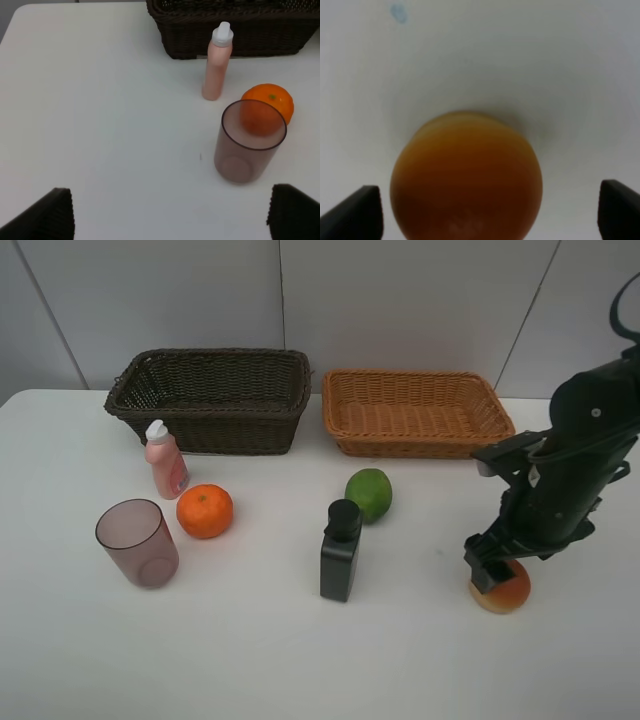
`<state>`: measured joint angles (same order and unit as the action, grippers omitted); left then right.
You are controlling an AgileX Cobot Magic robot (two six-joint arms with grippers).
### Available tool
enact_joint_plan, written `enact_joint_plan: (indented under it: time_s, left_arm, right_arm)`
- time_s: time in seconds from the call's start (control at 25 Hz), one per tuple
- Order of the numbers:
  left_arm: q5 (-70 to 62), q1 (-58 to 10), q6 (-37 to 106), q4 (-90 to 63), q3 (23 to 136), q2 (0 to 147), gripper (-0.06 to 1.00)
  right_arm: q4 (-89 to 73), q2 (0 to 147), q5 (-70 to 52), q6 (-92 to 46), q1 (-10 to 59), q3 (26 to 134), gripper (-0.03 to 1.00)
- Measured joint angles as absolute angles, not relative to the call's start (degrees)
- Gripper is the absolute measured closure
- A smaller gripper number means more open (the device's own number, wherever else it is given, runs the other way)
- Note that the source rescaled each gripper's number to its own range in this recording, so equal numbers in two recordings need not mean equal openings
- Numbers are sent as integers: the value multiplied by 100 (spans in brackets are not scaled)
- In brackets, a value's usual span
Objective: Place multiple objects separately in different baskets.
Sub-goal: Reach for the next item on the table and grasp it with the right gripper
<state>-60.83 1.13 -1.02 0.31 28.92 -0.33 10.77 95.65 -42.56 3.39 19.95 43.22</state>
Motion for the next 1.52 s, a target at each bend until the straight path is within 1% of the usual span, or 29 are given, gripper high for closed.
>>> enact_joint_plan:
  time_s: [0.64,1.0,1.16,1.52]
  left_arm:
    - [-6083,113,-102,31,2892,-33,-6]
    - [-6083,113,-102,31,2892,-33,-6]
    - [-6083,113,-102,31,2892,-33,-6]
    - [-6083,113,-102,31,2892,-33,-6]
  right_arm:
    - [967,9565,-4118,339,1995,4322,0]
    - [832,9565,-3526,339,1995,3875,0]
    - [827,9565,-3321,339,1995,3841,0]
    - [810,9565,-3288,339,1995,3841,0]
